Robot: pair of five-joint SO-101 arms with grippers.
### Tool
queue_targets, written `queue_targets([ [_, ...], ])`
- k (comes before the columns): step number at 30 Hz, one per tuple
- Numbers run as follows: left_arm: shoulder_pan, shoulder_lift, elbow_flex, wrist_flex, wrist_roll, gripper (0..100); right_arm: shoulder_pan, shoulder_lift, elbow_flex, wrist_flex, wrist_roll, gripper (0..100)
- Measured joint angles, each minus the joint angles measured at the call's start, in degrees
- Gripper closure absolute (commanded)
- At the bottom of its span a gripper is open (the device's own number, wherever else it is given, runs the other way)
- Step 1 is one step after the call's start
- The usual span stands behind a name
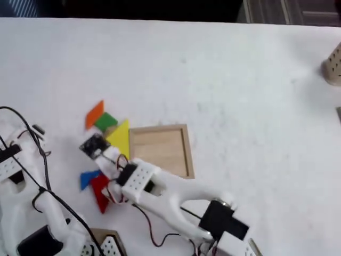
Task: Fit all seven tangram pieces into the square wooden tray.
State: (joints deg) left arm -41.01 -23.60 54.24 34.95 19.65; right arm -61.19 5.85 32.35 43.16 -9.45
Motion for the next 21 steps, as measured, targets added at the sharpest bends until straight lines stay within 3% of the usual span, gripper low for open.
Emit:
queue_targets([
  [6, 0.00, 0.00, 0.00, 0.00, 0.00, 80, 4.48, -2.37, -0.88, 0.35, -0.53, 98.1],
  [11, 0.00, 0.00, 0.00, 0.00, 0.09, 80, 8.44, -12.75, -0.97, 11.25, -0.35, 98.1],
  [13, 0.00, 0.00, 0.00, 0.00, 0.09, 80, 10.99, -18.11, -1.05, 17.23, 2.99, 98.1],
  [17, 0.44, 0.00, 0.00, 0.44, 0.09, 80, 20.84, -27.78, -0.18, 26.20, 11.43, 98.1],
  [21, 2.99, 0.00, 0.00, 2.11, -1.23, 80, 35.69, -34.02, 6.24, 26.90, 14.77, 98.1],
])
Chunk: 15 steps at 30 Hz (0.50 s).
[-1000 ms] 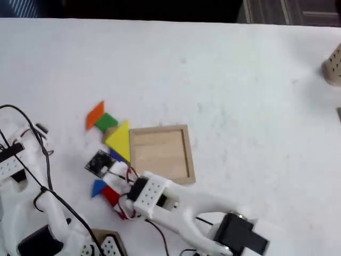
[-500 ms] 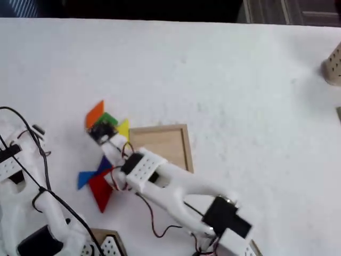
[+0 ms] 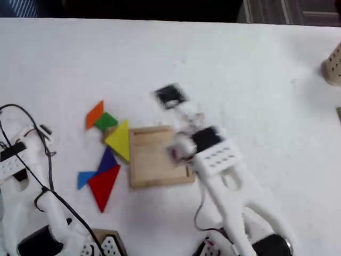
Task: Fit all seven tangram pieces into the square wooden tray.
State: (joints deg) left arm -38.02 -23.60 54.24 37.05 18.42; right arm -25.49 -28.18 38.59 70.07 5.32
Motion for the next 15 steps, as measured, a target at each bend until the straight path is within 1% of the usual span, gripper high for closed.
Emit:
queue_targets([
  [3, 2.46, 0.00, 0.00, 0.79, -2.90, 80, 9.32, -3.60, 7.56, -2.29, 3.78, 98.1],
  [6, 5.63, 0.00, 0.00, 3.25, -6.07, 80, 15.56, -7.03, 15.74, -6.51, 6.51, 98.1],
  [10, 10.64, 0.00, 1.05, 6.86, -9.93, 80, 24.09, -12.04, 22.68, -10.29, 8.00, 98.1],
  [15, 16.88, -3.16, 4.75, 9.58, -15.47, 80, 29.63, -15.91, 27.78, -13.71, 11.43, 98.1],
])
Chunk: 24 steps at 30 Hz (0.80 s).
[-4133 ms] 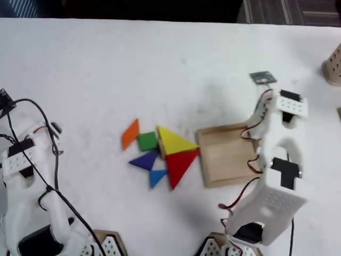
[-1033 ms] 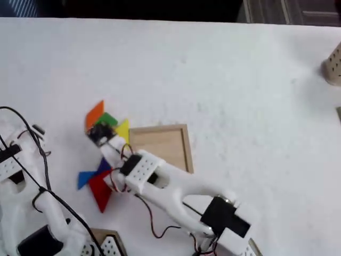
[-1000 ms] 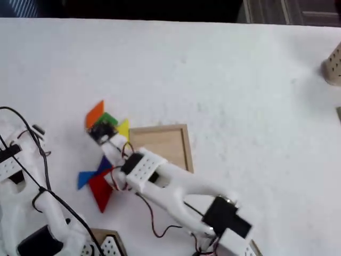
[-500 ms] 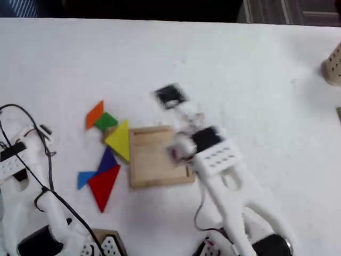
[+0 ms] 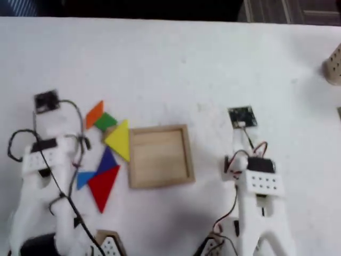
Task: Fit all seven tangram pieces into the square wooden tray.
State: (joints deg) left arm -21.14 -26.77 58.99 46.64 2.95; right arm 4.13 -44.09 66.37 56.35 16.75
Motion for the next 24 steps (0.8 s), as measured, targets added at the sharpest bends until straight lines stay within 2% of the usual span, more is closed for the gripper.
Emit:
queue_targets([
  [4, 8.00, -7.38, 6.24, 0.62, -5.98, 80, 0.35, -0.18, 2.20, -1.67, 2.02, 98.1],
  [7, 13.45, -11.78, 8.53, 2.29, -7.91, 77, 0.62, -0.18, 2.73, -2.20, 2.99, 98.1],
  [11, 14.33, -13.19, 8.88, 4.57, -8.44, 72, 0.62, -0.18, 2.73, -2.20, 3.08, 98.1],
  [18, 15.30, -13.45, 8.88, 6.68, -8.79, 72, 0.62, -0.18, 2.73, -2.20, 3.25, 98.1],
  [24, 15.30, -5.54, 7.03, 6.68, -8.79, 72, 0.62, -0.18, 2.73, -2.20, 3.25, 98.1],
])
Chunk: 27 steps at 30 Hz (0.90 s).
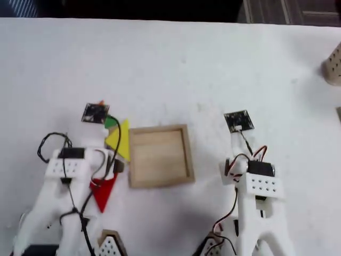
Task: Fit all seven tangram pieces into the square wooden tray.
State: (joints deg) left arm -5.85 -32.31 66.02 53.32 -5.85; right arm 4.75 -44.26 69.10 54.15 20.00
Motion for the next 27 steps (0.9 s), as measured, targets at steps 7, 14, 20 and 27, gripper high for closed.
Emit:
queue_targets([
  [7, 0.00, 13.10, -6.77, 0.00, 0.09, 72, 0.00, 0.00, 0.00, 0.00, 0.00, 98.1],
  [14, -0.70, 22.24, -14.51, -0.09, 0.09, 72, 0.00, 0.00, 0.00, 0.00, 0.00, 98.1],
  [20, -0.97, 26.11, -17.58, 0.00, 0.00, 76, 0.00, 0.00, 0.88, 0.00, 0.18, 98.1],
  [27, -2.99, 26.46, -18.46, 3.69, -7.03, 80, 0.00, 0.00, 0.88, 0.00, 0.18, 98.1],
])
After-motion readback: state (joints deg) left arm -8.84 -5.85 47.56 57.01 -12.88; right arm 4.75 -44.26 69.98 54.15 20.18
